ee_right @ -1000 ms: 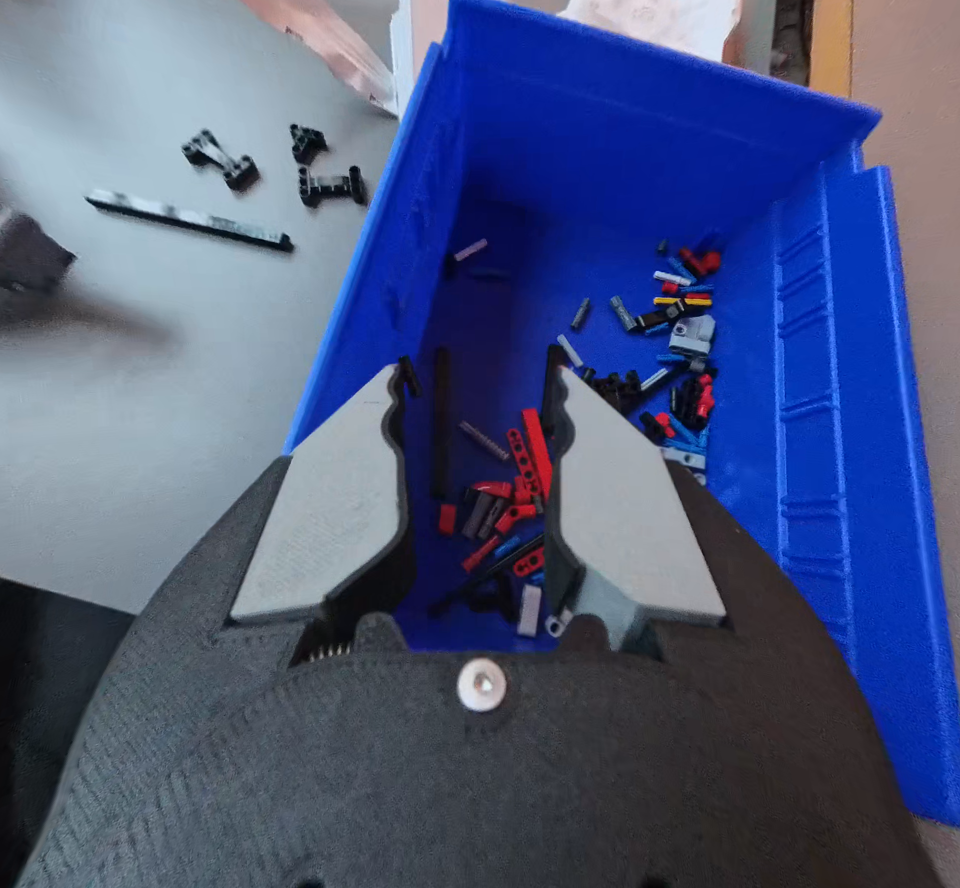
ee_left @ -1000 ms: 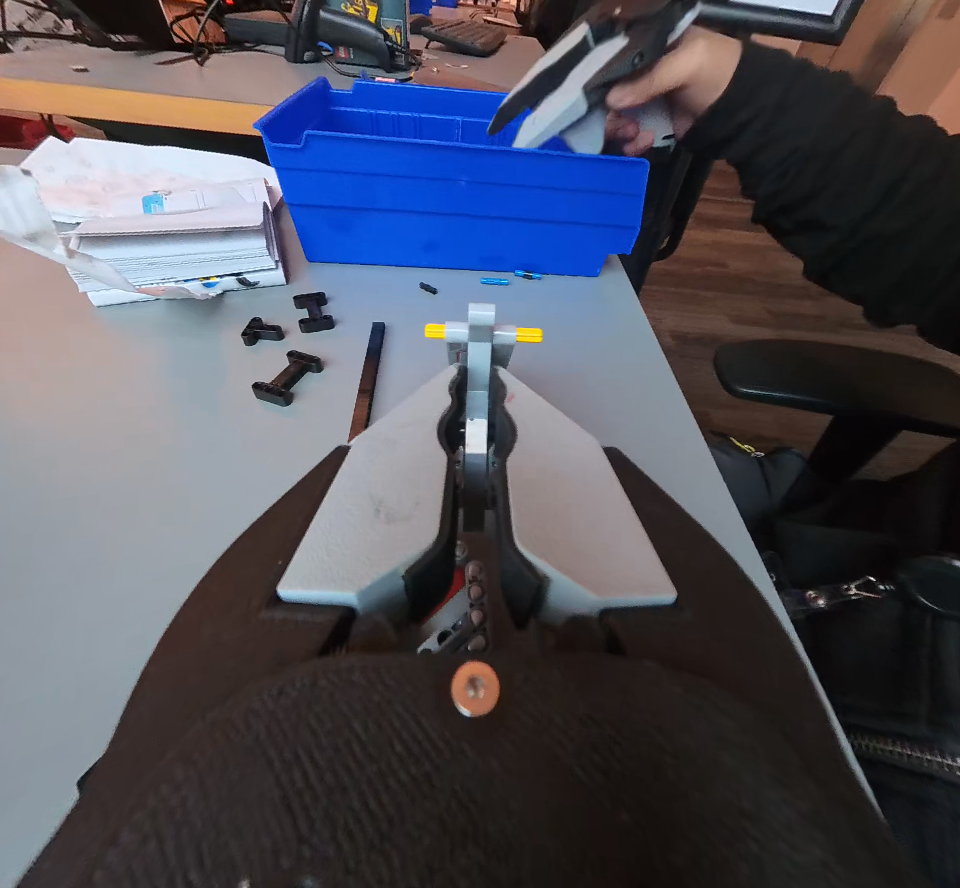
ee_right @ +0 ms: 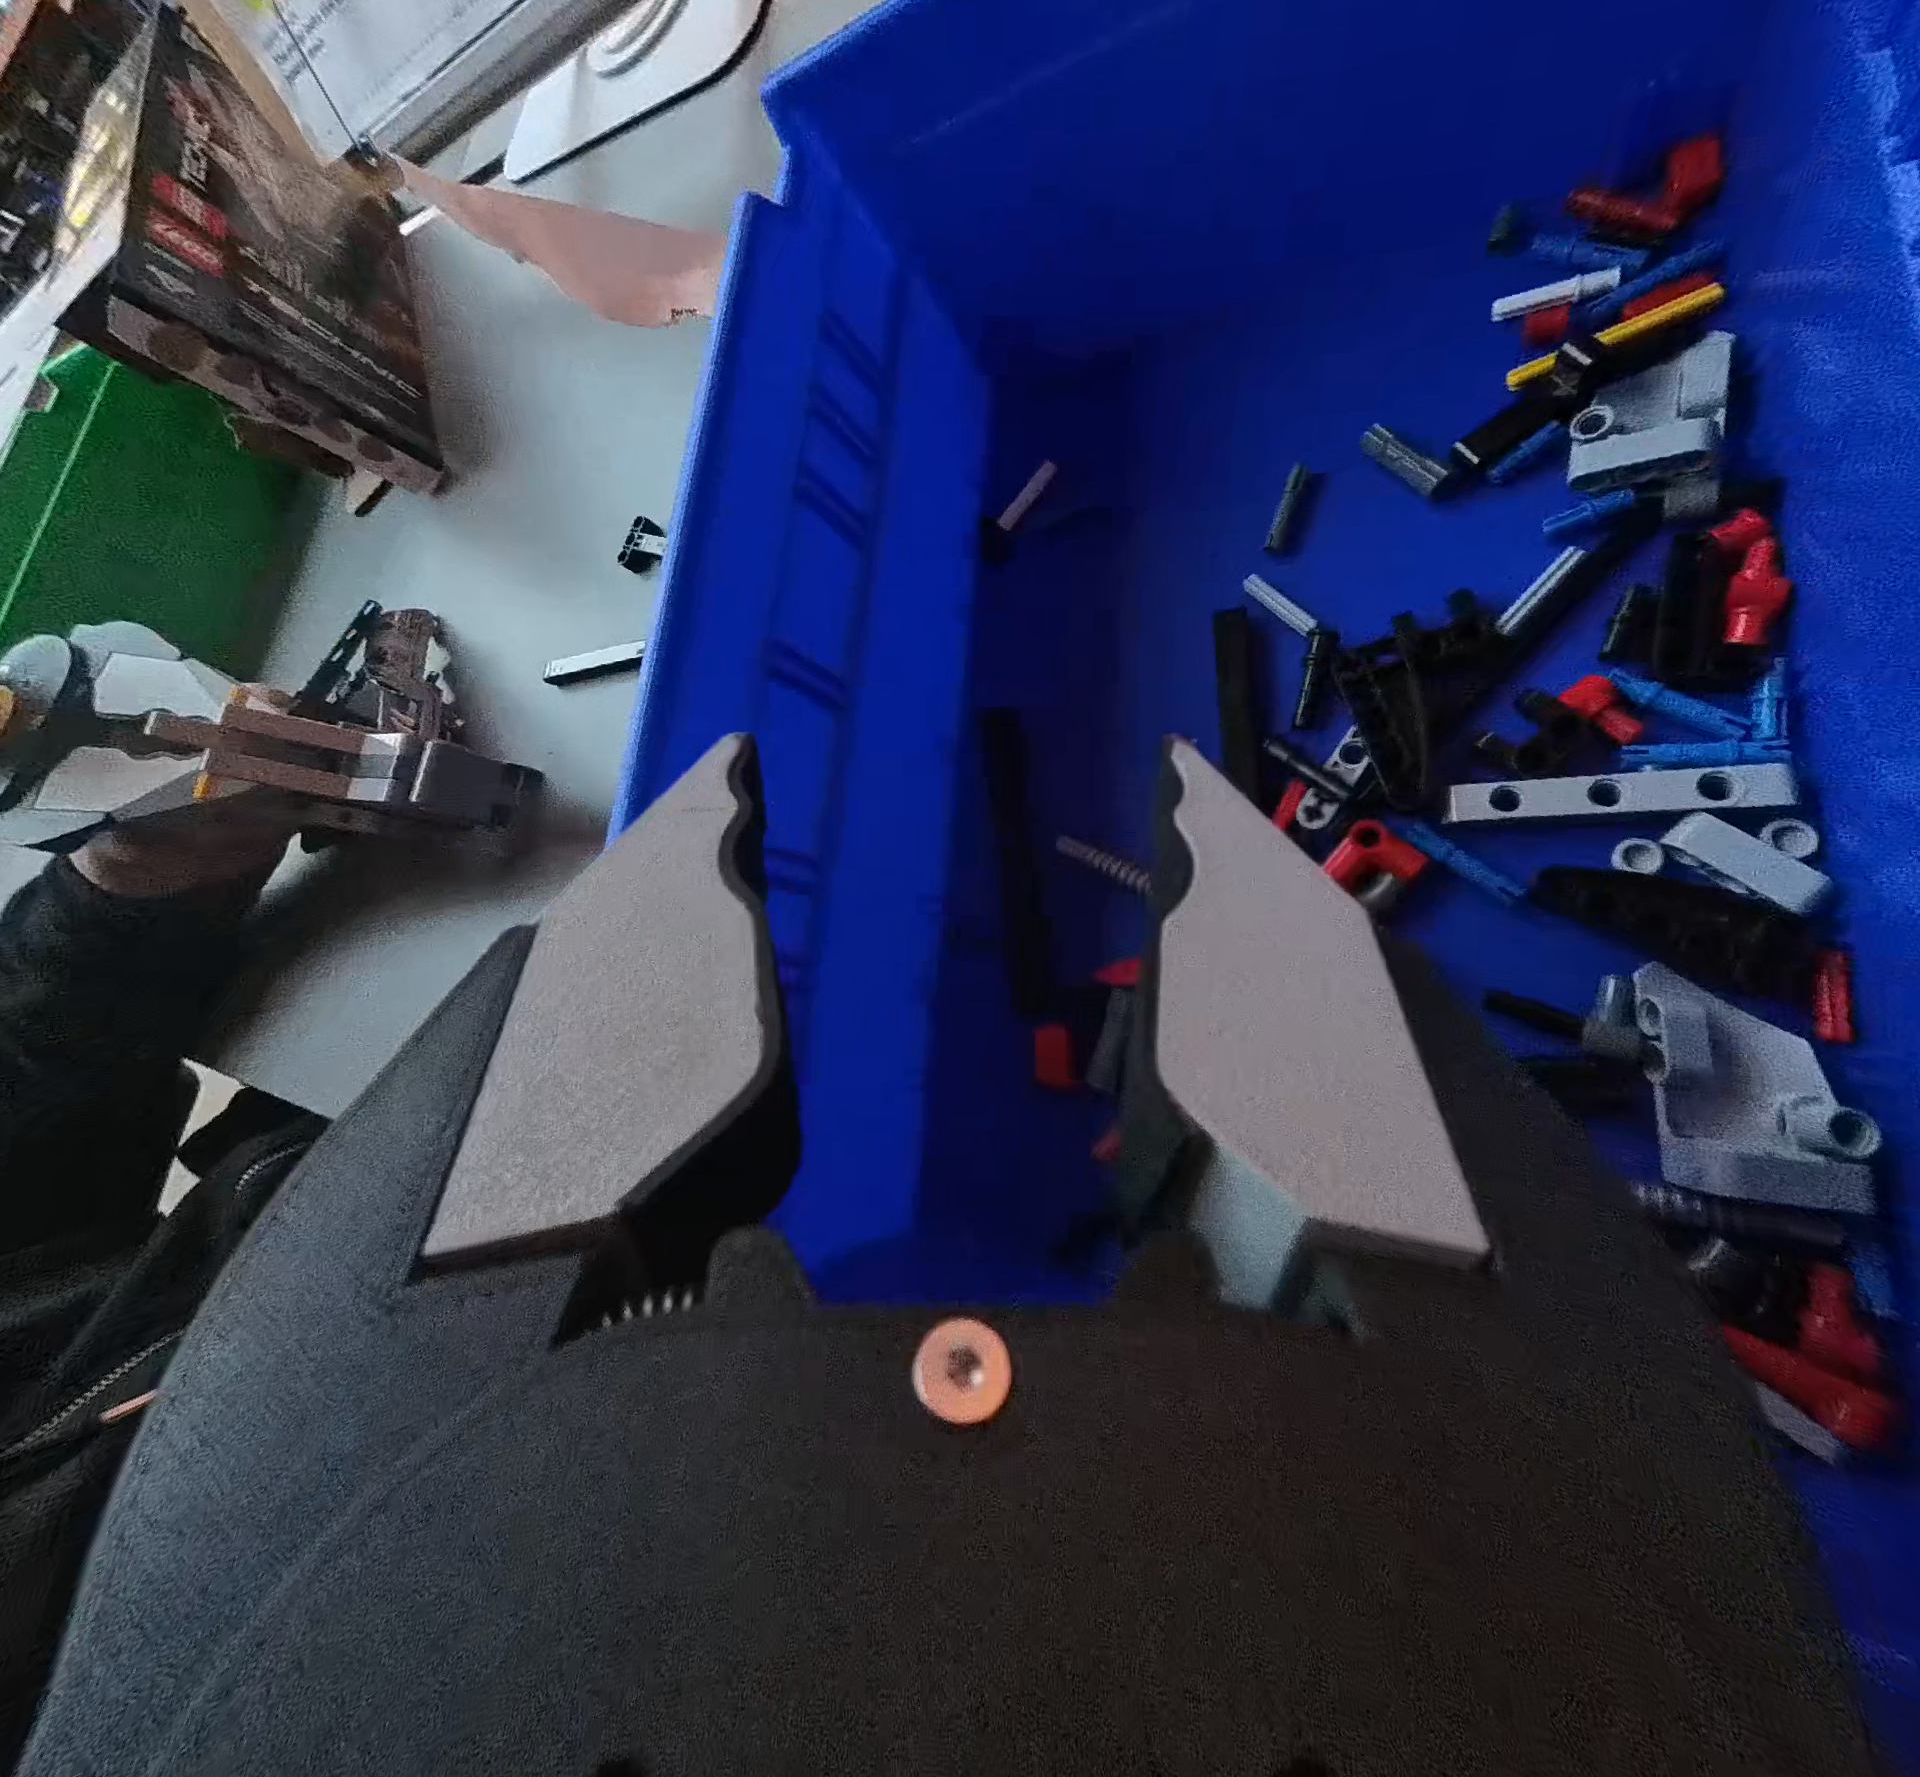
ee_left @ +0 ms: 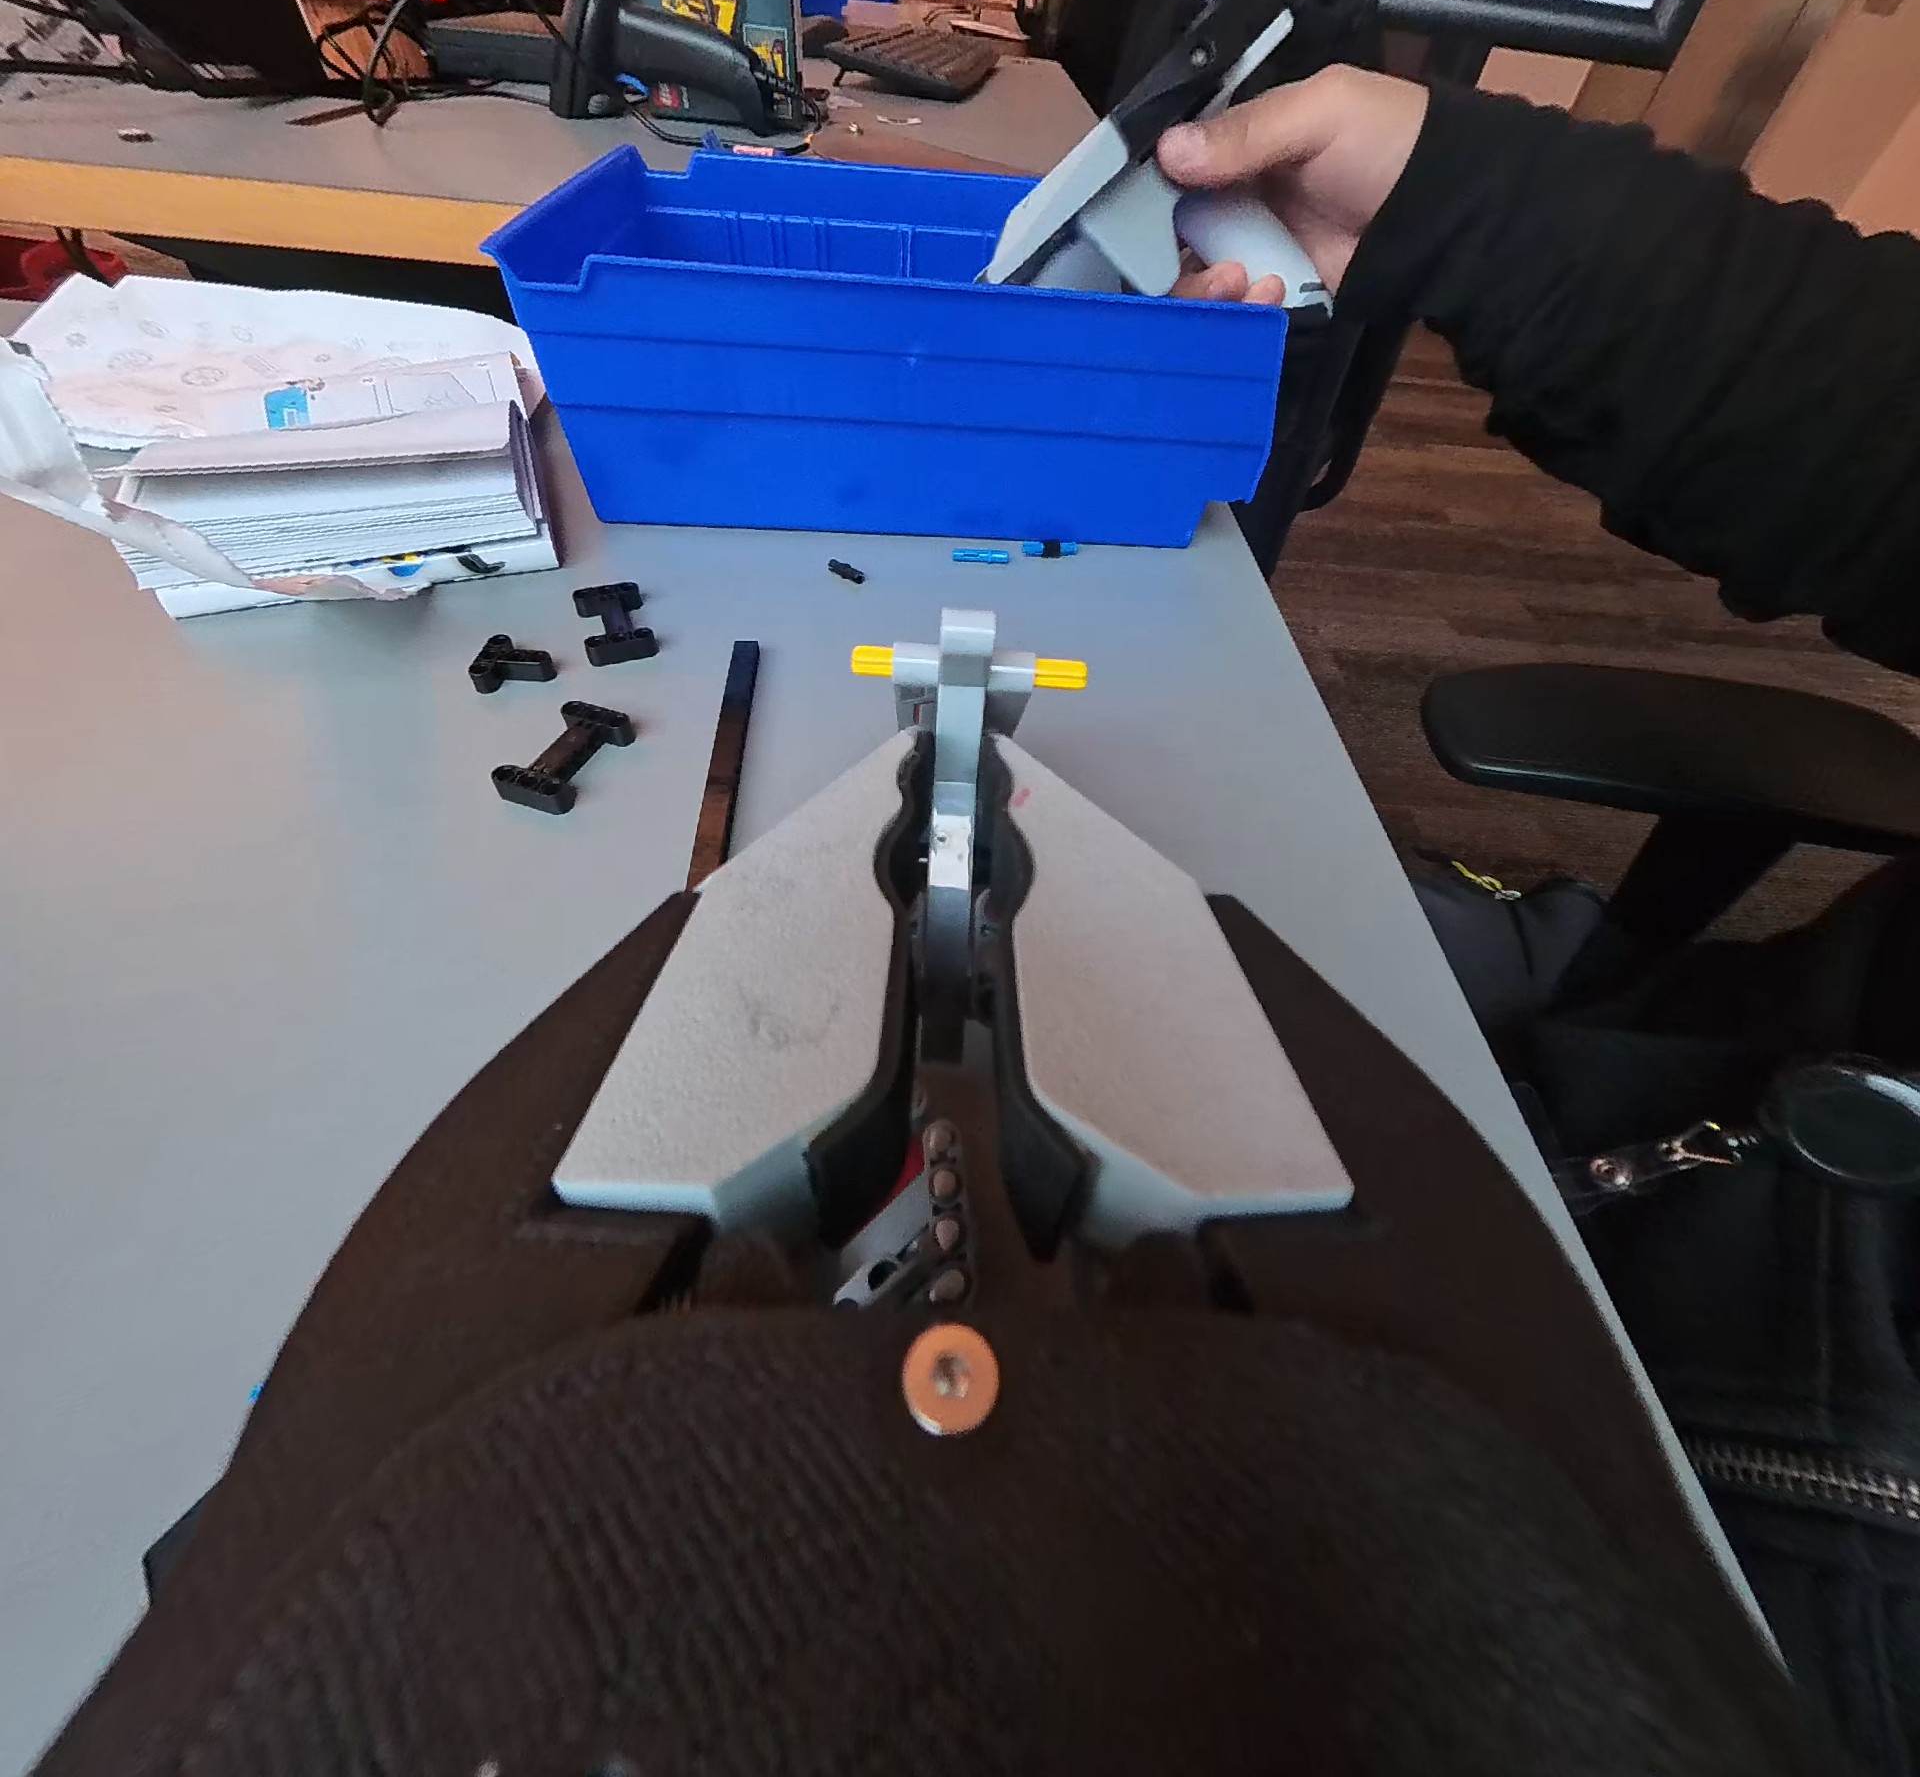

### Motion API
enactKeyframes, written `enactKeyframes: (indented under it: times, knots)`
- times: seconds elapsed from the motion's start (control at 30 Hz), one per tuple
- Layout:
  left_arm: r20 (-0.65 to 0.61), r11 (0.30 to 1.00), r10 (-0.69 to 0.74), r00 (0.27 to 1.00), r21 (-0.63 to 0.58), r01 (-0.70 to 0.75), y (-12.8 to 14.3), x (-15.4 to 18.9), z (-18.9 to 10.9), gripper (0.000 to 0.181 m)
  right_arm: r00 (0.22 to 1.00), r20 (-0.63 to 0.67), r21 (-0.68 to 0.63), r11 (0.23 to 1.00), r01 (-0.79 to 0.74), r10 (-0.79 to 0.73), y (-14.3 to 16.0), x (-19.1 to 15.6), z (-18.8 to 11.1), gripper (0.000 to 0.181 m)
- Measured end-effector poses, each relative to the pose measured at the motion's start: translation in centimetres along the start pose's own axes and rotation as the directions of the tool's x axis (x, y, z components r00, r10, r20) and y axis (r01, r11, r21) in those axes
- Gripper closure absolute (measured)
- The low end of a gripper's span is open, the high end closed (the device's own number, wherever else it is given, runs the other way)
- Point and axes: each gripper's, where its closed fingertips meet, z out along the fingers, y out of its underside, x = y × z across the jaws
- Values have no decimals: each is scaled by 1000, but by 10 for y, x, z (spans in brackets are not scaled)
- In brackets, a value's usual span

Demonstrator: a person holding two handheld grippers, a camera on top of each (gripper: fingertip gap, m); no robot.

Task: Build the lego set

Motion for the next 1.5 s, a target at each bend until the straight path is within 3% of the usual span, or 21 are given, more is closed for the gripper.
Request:
enactKeyframes:
  times: [0.17,0.27,0.33,0.43,0.53,0.63,0.77,0.9,0.97,1.07,1.17,1.23,1.4,1.5]
  knots:
    - [1,1000,3,1000,0,-3,0,0,0,175,1000,4,33,999,-10,10,-5,1,-5,110]
    - [5,1000,9,1000,0,-9,0,0,0,175,997,4,118,991,70,-71,-20,-14,-14,112]
    - [5,1000,7,1000,3,-7,0,-1,0,175,982,-15,194,963,189,-189,-33,-40,-25,118]
    - [2,1000,-8,1000,8,8,-1,-2,0,175,914,37,243,891,384,-404,-34,-112,-29,120]
    - [1,1000,-9,1000,7,9,-1,-2,0,175,789,146,241,795,556,-596,-6,-189,-3,127]
    - [6,1000,-4,1000,2,4,-1,-1,0,175,677,184,137,701,700,-713,36,-224,48,133]
    - [0,1000,6,1000,-6,-6,-1,2,-1,175,577,162,60,591,804,-801,61,-233,98,130]
    - [-8,1000,-3,1000,-8,3,-2,4,0,175,444,104,33,449,893,-890,65,-233,118,156]
    - [28,1000,-20,999,-16,20,-1,-3,-2,175,413,58,31,415,909,-909,63,-234,124,163]
    - [36,991,-130,991,16,130,-5,-9,-5,172,490,3,85,488,869,-872,53,-233,127,176]
    - [29,974,-222,975,43,221,-9,-12,-4,172,633,98,152,641,753,-768,50,-233,128,176]
    - [32,971,-239,971,37,238,-8,-14,-5,172,688,164,164,707,687,-707,50,-232,131,176]
    - [10,961,-272,962,51,271,-11,-16,-9,171,714,198,183,741,646,-672,48,-236,133,175]
    - [-13,942,-289,957,172,287,-29,-25,-28,181,725,159,180,742,646,-670,44,-230,132,177]
